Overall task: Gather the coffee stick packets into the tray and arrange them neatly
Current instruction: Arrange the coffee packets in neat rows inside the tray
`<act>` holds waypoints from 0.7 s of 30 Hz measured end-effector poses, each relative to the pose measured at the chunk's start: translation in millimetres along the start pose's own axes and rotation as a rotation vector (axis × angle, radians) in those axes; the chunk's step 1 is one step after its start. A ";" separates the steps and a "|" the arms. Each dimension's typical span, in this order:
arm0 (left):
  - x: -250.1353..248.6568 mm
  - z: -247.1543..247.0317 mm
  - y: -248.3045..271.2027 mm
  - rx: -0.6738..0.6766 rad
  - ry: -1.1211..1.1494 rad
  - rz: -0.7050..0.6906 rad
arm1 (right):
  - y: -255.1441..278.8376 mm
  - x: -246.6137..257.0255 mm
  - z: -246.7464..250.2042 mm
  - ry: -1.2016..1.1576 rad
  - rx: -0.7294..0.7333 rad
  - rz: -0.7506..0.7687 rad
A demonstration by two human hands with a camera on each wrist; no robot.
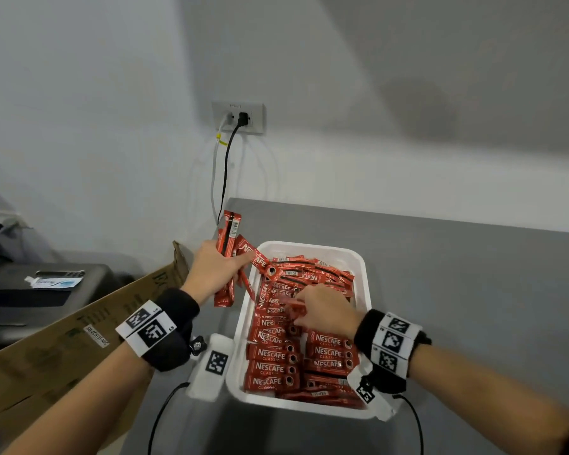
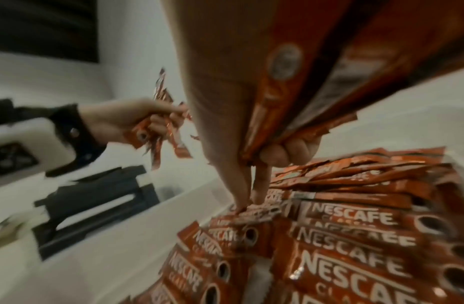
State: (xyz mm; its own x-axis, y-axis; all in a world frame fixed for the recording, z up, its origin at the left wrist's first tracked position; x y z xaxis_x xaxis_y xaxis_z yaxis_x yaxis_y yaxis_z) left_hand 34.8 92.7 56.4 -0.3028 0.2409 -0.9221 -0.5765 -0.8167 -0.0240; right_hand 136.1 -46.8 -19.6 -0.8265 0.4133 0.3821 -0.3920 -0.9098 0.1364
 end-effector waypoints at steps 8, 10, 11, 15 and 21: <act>2.9 -4.6 4.0 0.037 0.001 -0.031 | -13.9 23.3 -27.7 0.305 0.146 0.094; 4.0 -3.1 3.1 0.044 0.004 -0.029 | -11.7 25.6 -29.4 0.324 0.175 0.111; 4.4 -2.8 2.6 0.049 0.001 -0.031 | -10.9 25.8 -30.8 0.331 0.187 0.118; 4.3 -3.2 1.8 0.061 -0.002 -0.044 | -10.5 26.5 -33.4 0.373 0.187 0.128; 3.3 -6.6 1.1 0.064 -0.022 -0.060 | -11.0 34.9 -33.9 0.415 0.152 0.149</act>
State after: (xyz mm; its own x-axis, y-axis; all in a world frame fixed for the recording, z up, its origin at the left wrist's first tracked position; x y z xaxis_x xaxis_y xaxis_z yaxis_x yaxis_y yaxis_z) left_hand 38.3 89.2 50.8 -0.2823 0.3000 -0.9112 -0.6412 -0.7655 -0.0534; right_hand 97.8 -21.1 -38.7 -0.9733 0.2290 0.0143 -0.2181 -0.9428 0.2520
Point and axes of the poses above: each hand's wrist, its own y-axis away from the middle knuckle, its own z-axis out of the back of the hand, x = y × z, the point moved 9 cm from there along -y, towards the middle knuckle, and after that the axes turned 8 degrees about -x, right-handed, at the moved point
